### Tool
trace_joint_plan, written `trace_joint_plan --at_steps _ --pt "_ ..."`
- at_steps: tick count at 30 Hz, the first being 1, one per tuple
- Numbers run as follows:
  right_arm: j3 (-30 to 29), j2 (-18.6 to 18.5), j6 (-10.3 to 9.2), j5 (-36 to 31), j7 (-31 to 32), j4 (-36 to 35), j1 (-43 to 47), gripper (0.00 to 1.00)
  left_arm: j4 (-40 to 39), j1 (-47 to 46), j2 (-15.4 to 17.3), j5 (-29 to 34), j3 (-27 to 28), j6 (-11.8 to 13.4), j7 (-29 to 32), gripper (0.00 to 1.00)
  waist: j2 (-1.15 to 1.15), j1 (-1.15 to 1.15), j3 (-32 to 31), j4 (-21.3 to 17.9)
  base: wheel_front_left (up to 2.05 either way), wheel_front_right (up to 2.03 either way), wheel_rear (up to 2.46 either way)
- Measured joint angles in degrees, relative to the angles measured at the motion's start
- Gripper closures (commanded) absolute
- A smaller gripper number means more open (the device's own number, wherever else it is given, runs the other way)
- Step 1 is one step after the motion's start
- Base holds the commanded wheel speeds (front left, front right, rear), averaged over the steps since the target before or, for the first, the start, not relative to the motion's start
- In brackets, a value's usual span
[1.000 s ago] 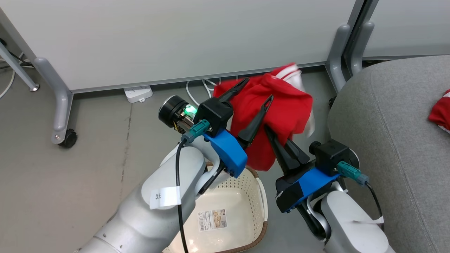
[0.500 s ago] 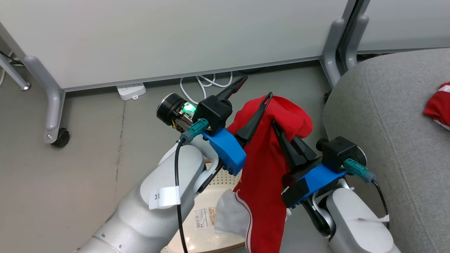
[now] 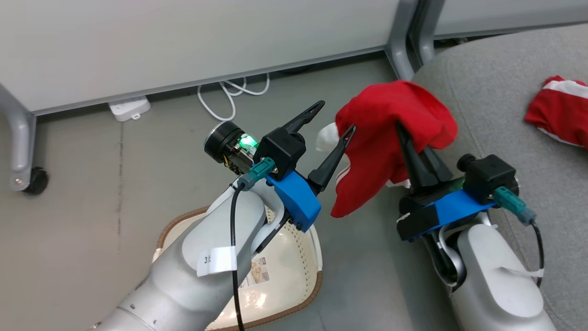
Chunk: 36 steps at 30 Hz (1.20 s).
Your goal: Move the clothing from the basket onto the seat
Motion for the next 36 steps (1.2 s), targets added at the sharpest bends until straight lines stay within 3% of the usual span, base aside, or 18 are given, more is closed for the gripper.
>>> trace_joint_plan --at_steps 24,36 --pt "-12.88 -1.71 0.00 -1.36 0.00 -8.08 3.86 1.00 -1.02 0.56 0.47 -0.60 -9.00 -0.01 0.01 0.00 0.00 0.00 6.54 -12.75 0.00 0.00 0.00" --pt "-15.01 -1.60 0.00 -1.64 0.01 -9.00 5.41 1.00 -1.38 0.56 0.54 -1.11 -10.69 0.00 0.01 0.00 0.00 0.00 7.60 -14.42 0.00 0.00 0.00"
